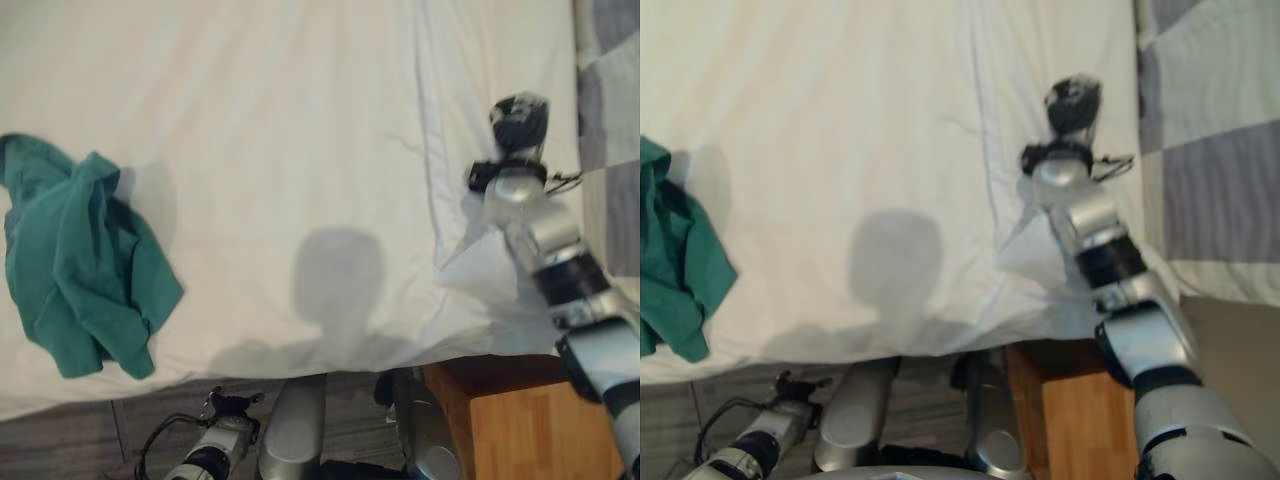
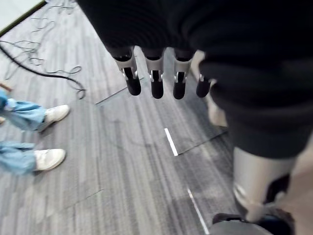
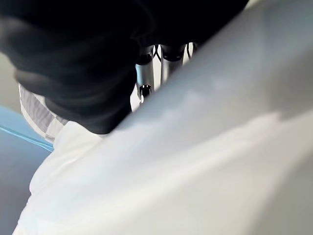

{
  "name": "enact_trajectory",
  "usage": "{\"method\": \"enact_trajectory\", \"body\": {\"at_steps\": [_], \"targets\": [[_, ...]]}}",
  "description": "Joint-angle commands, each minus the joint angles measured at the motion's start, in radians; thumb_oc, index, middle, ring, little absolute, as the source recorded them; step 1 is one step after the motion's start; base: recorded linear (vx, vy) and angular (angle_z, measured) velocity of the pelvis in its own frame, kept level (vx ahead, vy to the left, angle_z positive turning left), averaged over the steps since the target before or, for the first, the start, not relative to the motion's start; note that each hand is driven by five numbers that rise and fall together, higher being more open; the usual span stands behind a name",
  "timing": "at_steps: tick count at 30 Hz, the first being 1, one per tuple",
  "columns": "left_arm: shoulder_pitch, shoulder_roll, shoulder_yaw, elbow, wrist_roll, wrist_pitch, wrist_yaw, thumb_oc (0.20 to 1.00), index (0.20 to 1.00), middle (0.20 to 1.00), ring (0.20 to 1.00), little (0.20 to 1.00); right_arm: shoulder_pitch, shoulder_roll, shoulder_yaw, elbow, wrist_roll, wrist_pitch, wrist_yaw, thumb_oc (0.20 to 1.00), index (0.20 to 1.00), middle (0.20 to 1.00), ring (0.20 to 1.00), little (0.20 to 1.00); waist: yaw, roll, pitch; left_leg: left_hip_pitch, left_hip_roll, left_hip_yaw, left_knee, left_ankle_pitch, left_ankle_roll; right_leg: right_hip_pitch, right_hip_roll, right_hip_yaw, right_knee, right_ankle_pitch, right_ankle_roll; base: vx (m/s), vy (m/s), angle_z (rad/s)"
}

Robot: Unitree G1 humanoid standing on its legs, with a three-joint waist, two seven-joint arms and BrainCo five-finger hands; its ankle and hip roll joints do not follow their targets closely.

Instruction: Tidy up the quilt and then pick up the clothes from the bed and put them into the laundry hamper.

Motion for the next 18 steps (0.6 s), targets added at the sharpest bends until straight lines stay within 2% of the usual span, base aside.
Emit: {"method": "enact_trajectory", "body": {"at_steps": [1,2,4,5,9,11,13,15,16,18], "targets": [[0.063,-0.013,0.031,0.018,0.059,-0.011,0.026,1.000,1.000,1.000,1.000,1.000,0.186,-0.089,0.011,-0.108,-0.201,0.093,0.166,0.200,0.200,0.200,0.200,0.200,-0.075,0.041,-0.015,-0.006,0.017,0.034,0.016,-0.145,0.024,0.009,-0.060,0.032,0.102,-0.139,0.109,-0.07,0.141,-0.24],[0.064,-0.013,0.031,0.018,0.059,-0.011,0.026,1.000,1.000,1.000,1.000,1.000,0.188,-0.089,0.010,-0.110,-0.201,0.093,0.166,0.200,0.200,0.200,0.200,0.200,-0.074,0.041,-0.015,-0.006,0.017,0.034,0.016,-0.145,0.024,0.010,-0.060,0.032,0.101,-0.139,0.109,-0.08,0.121,-0.18],[0.052,-0.006,0.067,0.016,0.039,-0.013,0.024,1.000,1.000,1.000,1.000,1.000,0.447,-0.142,-0.041,-0.230,-0.297,0.110,0.262,0.200,0.200,0.200,0.200,0.200,-0.135,0.026,-0.015,0.018,0.024,0.058,0.037,-0.165,0.030,0.021,-0.061,0.062,0.121,-0.144,0.119,-0.11,0.140,-0.15],[0.053,-0.005,0.069,0.017,0.039,-0.015,0.023,1.000,1.000,1.000,1.000,1.000,0.462,-0.144,-0.047,-0.234,-0.306,0.108,0.267,0.200,0.200,0.200,0.200,0.200,-0.137,0.025,-0.015,0.020,0.024,0.059,0.038,-0.166,0.030,0.023,-0.061,0.064,0.122,-0.144,0.120,-0.09,0.087,-0.12],[0.051,0.013,0.123,0.027,0.027,-0.008,0.024,1.000,1.000,1.000,1.000,1.000,0.732,-0.151,-0.142,-0.211,-0.402,0.023,0.302,0.200,0.200,0.200,0.200,0.200,-0.190,-0.002,-0.015,0.063,0.037,0.075,0.051,-0.183,0.037,0.048,-0.059,0.093,0.144,-0.148,0.141,-0.05,0.025,-0.15],[0.049,0.023,0.137,0.042,0.032,-0.008,0.021,1.000,1.000,1.000,1.000,1.000,0.795,-0.131,-0.155,-0.145,-0.423,0.021,0.271,0.200,0.200,0.200,0.200,0.200,-0.209,-0.015,-0.016,0.086,0.043,0.083,0.059,-0.189,0.039,0.064,-0.060,0.103,0.146,-0.146,0.147,-0.01,-0.001,-0.17],[0.042,0.030,0.135,0.056,0.030,-0.002,0.028,1.000,1.000,1.000,1.000,1.000,0.857,-0.080,-0.156,0.008,-0.443,-0.043,0.213,0.200,0.200,0.200,0.200,0.200,-0.224,-0.028,-0.016,0.107,0.053,0.097,0.070,-0.197,0.040,0.084,-0.062,0.109,0.140,-0.141,0.151,0.02,-0.026,-0.15],[0.032,0.034,0.127,0.066,0.030,0.007,0.030,1.000,1.000,1.000,1.000,1.000,0.879,-0.038,-0.149,0.116,-0.437,-0.047,0.164,0.200,0.200,0.200,0.200,0.200,-0.230,-0.034,-0.016,0.115,0.057,0.107,0.076,-0.202,0.040,0.097,-0.063,0.110,0.132,-0.137,0.152,0.03,-0.039,-0.12],[0.025,0.037,0.123,0.072,0.031,0.014,0.030,1.000,1.000,1.000,1.000,1.000,0.893,-0.004,-0.140,0.216,-0.437,-0.089,0.131,0.200,0.200,0.200,0.200,0.200,-0.232,-0.035,-0.016,0.120,0.059,0.113,0.076,-0.204,0.040,0.102,-0.063,0.109,0.127,-0.134,0.154,0.02,-0.039,-0.05],[0.021,0.039,0.118,0.079,0.025,0.022,0.030,1.000,1.000,1.000,1.000,1.000,0.899,0.025,-0.132,0.289,-0.427,-0.100,0.110,0.200,0.200,0.200,0.200,0.200,-0.231,-0.034,-0.016,0.126,0.060,0.119,0.076,-0.207,0.040,0.110,-0.063,0.106,0.123,-0.132,0.155,0.05,-0.070,0.00]]}}
